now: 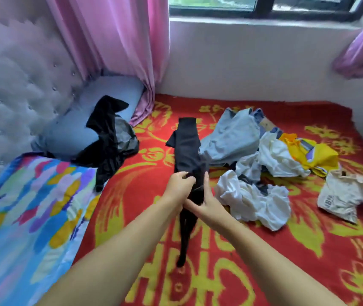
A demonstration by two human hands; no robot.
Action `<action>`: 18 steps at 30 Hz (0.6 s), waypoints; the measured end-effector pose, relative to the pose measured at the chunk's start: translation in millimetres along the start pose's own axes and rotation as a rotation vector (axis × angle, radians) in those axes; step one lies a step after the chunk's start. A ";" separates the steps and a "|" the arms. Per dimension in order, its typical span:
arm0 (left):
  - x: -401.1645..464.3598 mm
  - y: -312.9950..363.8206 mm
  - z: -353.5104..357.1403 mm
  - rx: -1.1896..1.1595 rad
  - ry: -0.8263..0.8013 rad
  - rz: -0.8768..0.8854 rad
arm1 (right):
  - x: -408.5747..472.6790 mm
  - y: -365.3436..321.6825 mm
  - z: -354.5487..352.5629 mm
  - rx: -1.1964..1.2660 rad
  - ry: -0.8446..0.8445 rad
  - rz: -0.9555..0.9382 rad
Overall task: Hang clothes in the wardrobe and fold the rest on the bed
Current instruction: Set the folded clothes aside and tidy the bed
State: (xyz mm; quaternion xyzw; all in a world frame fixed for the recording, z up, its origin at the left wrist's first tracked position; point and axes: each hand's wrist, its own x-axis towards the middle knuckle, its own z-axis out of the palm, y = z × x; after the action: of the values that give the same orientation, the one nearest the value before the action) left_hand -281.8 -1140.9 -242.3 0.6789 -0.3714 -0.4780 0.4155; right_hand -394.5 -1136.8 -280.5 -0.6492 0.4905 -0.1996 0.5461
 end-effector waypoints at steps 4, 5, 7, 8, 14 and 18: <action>-34.4 77.5 -1.7 -0.222 -0.154 0.139 | -18.6 -56.1 -49.1 -0.269 0.258 -0.102; -44.1 92.6 -1.2 -0.253 -0.185 0.185 | -23.3 -65.5 -60.6 -0.310 0.310 -0.076; -60.7 117.5 -2.1 -0.322 -0.251 0.265 | -34.6 -83.6 -81.7 -0.298 0.370 -0.074; -66.9 126.6 -3.0 -0.334 -0.270 0.306 | -40.3 -94.5 -91.2 -0.264 0.393 -0.090; -101.4 141.6 10.6 0.210 -0.300 0.303 | -75.8 -172.2 -149.0 -0.072 0.481 -0.209; -123.5 175.1 36.5 0.231 -0.181 0.513 | -102.5 -205.4 -177.7 -0.115 0.403 -0.258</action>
State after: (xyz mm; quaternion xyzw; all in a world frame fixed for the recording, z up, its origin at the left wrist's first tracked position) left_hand -368.5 -1103.6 -46.5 0.5602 -0.6184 -0.3704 0.4080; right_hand -494.7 -1156.2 -8.7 -0.6835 0.5131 -0.3647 0.3695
